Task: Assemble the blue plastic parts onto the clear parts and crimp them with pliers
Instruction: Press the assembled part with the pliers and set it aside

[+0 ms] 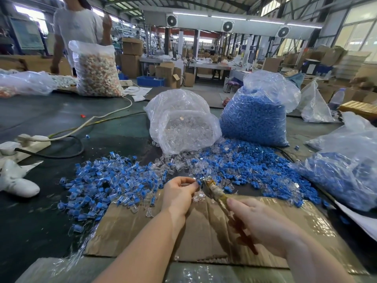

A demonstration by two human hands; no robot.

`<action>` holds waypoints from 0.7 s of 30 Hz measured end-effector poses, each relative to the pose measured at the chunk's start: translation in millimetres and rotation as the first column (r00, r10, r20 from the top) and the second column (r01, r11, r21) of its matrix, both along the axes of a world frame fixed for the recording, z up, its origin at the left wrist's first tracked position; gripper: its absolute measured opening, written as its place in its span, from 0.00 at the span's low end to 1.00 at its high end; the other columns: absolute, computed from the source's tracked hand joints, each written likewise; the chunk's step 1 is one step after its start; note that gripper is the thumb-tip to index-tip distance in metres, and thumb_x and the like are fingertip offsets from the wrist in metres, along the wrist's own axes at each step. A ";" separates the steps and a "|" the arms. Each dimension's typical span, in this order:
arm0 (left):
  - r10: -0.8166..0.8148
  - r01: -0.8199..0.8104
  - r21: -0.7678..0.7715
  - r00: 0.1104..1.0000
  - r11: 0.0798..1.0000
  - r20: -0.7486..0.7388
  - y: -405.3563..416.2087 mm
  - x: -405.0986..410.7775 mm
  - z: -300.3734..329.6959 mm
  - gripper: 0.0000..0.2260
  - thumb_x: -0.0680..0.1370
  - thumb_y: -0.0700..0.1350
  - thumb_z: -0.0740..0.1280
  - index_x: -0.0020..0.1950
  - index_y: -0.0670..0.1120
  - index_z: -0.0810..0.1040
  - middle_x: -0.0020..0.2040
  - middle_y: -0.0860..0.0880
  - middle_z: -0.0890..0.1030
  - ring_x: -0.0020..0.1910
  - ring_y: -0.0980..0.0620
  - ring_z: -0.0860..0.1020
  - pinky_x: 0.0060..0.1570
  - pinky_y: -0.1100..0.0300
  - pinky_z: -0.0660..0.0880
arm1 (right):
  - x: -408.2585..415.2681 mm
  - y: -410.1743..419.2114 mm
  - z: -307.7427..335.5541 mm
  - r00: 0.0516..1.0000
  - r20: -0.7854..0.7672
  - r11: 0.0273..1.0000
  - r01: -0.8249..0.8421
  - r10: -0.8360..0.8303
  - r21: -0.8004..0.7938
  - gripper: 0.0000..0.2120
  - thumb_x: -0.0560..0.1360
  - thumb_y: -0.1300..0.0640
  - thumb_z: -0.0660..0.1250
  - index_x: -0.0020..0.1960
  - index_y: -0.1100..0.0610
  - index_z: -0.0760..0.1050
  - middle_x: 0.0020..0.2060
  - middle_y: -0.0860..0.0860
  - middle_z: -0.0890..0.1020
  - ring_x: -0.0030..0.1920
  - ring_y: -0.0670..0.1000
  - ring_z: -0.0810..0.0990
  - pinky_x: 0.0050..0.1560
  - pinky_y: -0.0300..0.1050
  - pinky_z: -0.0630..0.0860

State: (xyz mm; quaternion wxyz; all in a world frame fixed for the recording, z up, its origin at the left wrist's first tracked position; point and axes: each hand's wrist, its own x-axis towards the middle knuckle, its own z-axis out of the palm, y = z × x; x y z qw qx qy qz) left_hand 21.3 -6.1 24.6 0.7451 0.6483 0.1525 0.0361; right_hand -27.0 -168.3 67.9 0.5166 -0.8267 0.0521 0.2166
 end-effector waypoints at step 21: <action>0.094 -0.092 0.057 0.995 0.994 -0.027 -1.3 -1.7 3.4 0.02 0.75 0.39 0.68 0.45 0.45 0.78 0.39 0.45 0.81 0.30 0.52 0.74 0.29 0.60 0.72 | -1.1 6.7 6.9 0.989 0.055 0.989 -0.141 0.138 0.045 0.14 0.72 0.71 0.58 0.55 0.63 0.74 0.40 0.57 0.73 0.41 0.54 0.69 0.40 0.47 0.65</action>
